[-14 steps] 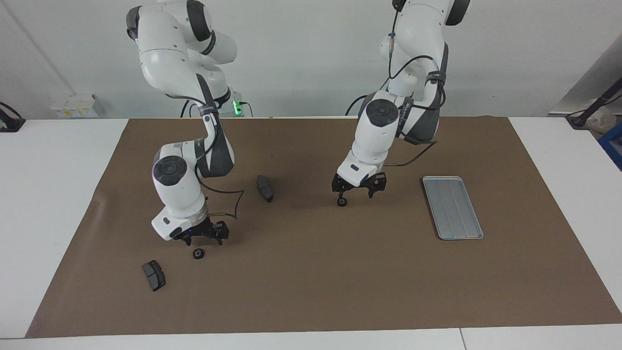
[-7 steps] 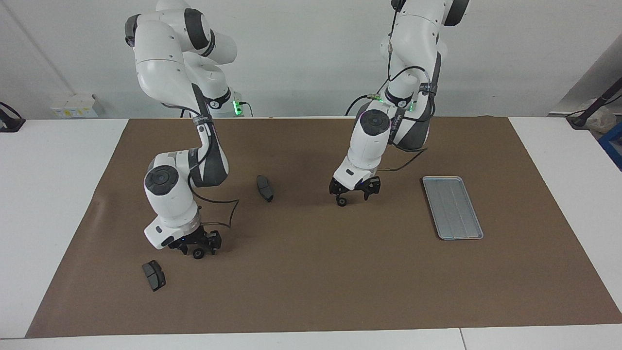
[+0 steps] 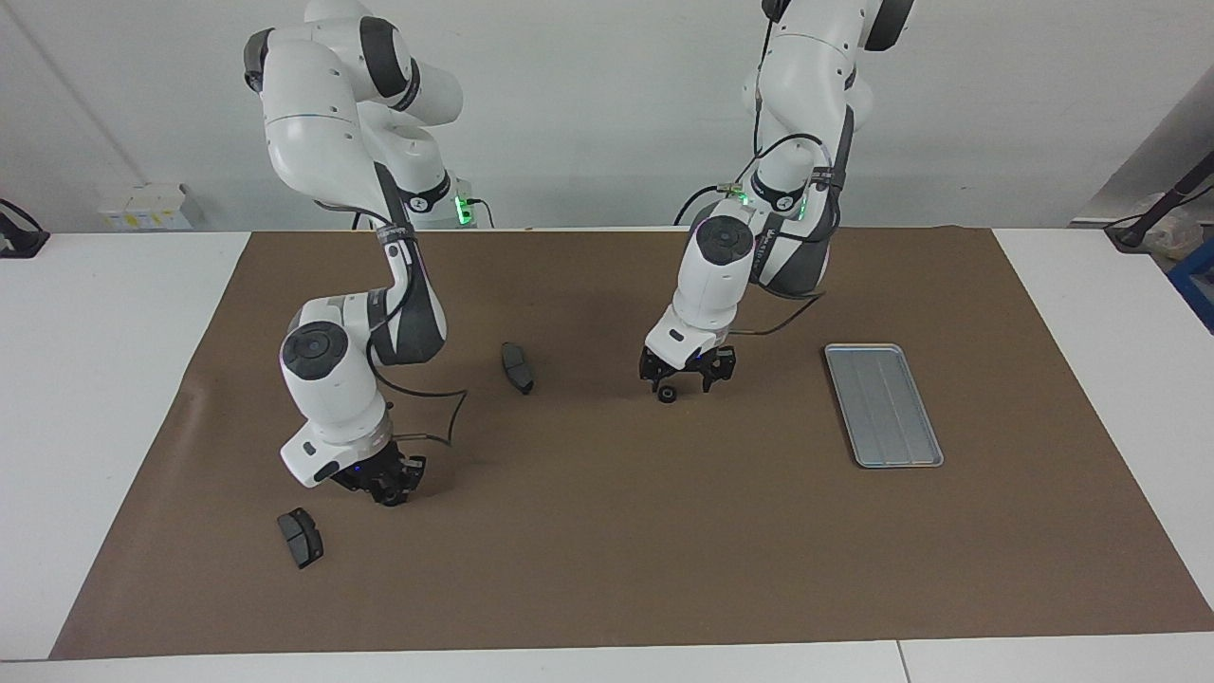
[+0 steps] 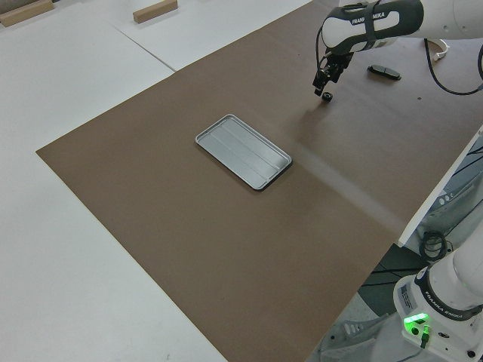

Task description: Pick bearing gear from pile to tray

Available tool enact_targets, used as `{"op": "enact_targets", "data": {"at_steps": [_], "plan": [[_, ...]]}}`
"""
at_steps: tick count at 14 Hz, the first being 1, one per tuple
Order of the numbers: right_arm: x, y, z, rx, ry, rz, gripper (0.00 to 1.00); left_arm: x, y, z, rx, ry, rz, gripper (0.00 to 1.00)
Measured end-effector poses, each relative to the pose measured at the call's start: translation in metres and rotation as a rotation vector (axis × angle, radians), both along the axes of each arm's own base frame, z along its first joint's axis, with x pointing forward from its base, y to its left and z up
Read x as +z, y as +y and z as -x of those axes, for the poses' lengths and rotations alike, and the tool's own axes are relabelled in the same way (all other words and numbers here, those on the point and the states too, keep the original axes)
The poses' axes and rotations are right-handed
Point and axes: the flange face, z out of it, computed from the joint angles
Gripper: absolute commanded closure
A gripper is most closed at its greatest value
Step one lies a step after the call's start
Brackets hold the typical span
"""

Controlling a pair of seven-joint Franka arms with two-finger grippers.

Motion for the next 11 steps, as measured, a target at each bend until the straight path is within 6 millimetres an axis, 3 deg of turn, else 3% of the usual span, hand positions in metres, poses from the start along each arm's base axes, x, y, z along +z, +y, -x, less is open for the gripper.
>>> {"op": "enact_targets", "data": {"at_steps": [3,7,11], "plan": [[0.018,0.014,-0.002,0.009,-0.029,-0.007,1.0,-0.001,0.0,0.0,0.0,-0.01,0.007,0.15],[0.05,0.059,0.007,-0.004,-0.045,-0.014,1.0,-0.006,-0.001,-0.002,-0.001,-0.029,0.02,0.15],[0.065,0.082,0.014,-0.034,-0.044,-0.019,1.0,-0.015,-0.003,-0.005,-0.004,-0.049,0.036,0.15]]}}
